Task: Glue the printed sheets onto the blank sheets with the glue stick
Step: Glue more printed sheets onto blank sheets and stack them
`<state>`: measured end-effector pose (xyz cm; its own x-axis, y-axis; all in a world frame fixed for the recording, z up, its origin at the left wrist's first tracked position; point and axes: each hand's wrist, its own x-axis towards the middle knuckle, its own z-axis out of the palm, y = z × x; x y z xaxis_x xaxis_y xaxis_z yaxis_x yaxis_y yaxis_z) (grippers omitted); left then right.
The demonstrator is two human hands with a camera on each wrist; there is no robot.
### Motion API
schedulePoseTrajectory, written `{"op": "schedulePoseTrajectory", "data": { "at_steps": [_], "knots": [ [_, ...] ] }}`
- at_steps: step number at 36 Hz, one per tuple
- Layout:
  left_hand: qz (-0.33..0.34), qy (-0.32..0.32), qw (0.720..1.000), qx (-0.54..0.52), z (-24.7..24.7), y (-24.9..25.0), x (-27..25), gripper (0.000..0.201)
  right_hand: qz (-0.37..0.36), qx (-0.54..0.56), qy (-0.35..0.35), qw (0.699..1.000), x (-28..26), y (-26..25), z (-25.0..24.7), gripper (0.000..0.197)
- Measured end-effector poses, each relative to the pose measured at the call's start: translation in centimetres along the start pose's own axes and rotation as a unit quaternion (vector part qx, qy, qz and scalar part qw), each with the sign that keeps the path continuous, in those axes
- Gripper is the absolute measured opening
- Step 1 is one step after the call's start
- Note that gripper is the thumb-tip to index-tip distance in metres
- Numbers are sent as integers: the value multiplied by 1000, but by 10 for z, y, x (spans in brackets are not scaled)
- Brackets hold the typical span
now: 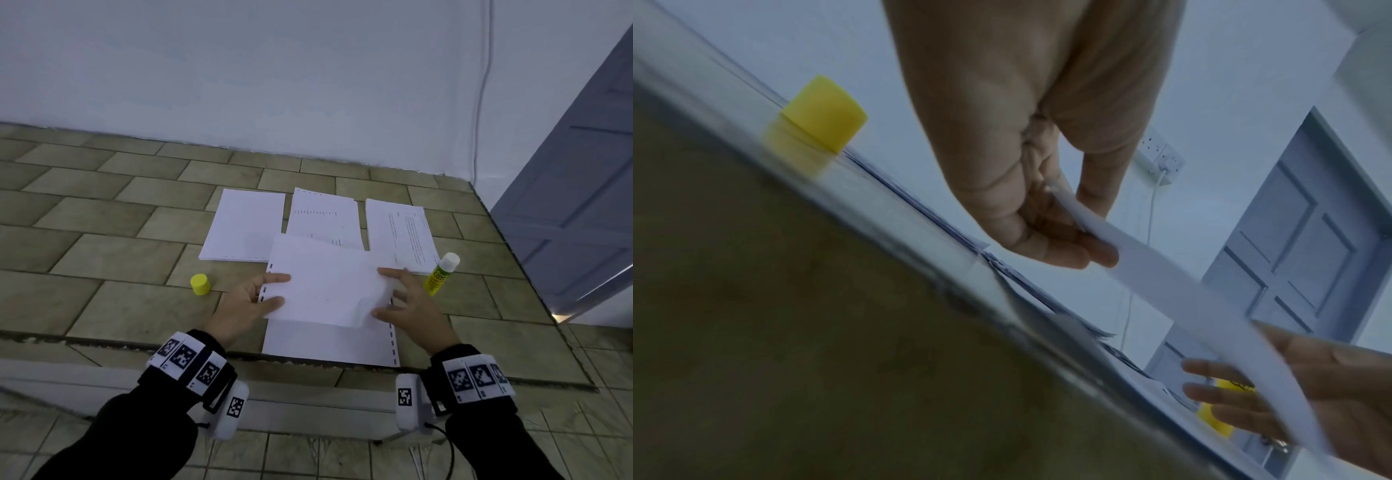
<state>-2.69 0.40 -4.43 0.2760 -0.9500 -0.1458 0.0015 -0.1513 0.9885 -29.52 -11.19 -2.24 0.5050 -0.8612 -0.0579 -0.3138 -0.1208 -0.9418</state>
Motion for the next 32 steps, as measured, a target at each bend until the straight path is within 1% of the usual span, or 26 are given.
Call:
{"op": "schedulePoseTrajectory", "data": {
  "at_steps": [3,5,7,9,13,16,19,21,24,27,32],
  "knots": [
    [-5,-2,1000,6,0,-3,0,33,29,13,13,999,1,1,-4,45],
    [-4,-11,1000,13,1,-4,-1,30,32,-12,24,999,1,4,-6,35],
    [4,-13,999,29,2,-4,-2,24,32,-45,33,998,1,8,-7,31],
    [13,-1,998,61,5,-4,-3,20,39,-76,33,996,1,10,-8,30],
    [45,30,988,147,5,-9,0,22,45,-138,23,989,-2,12,-10,30],
    [70,26,970,233,2,-13,0,28,53,-178,19,982,-5,14,-8,30],
    [72,9,957,279,0,-13,0,25,56,-220,19,974,-7,17,-6,30],
    [71,-5,952,298,1,-12,1,30,57,-246,19,967,-7,19,-4,32],
    [87,1,946,312,3,-10,-1,33,53,-276,15,960,-7,23,-2,34],
    [92,3,940,329,4,-11,-3,34,47,-278,15,959,-8,25,-2,35],
    [79,2,938,339,2,-14,-1,34,45,-278,7,960,-9,26,-5,33]
  ]
}}
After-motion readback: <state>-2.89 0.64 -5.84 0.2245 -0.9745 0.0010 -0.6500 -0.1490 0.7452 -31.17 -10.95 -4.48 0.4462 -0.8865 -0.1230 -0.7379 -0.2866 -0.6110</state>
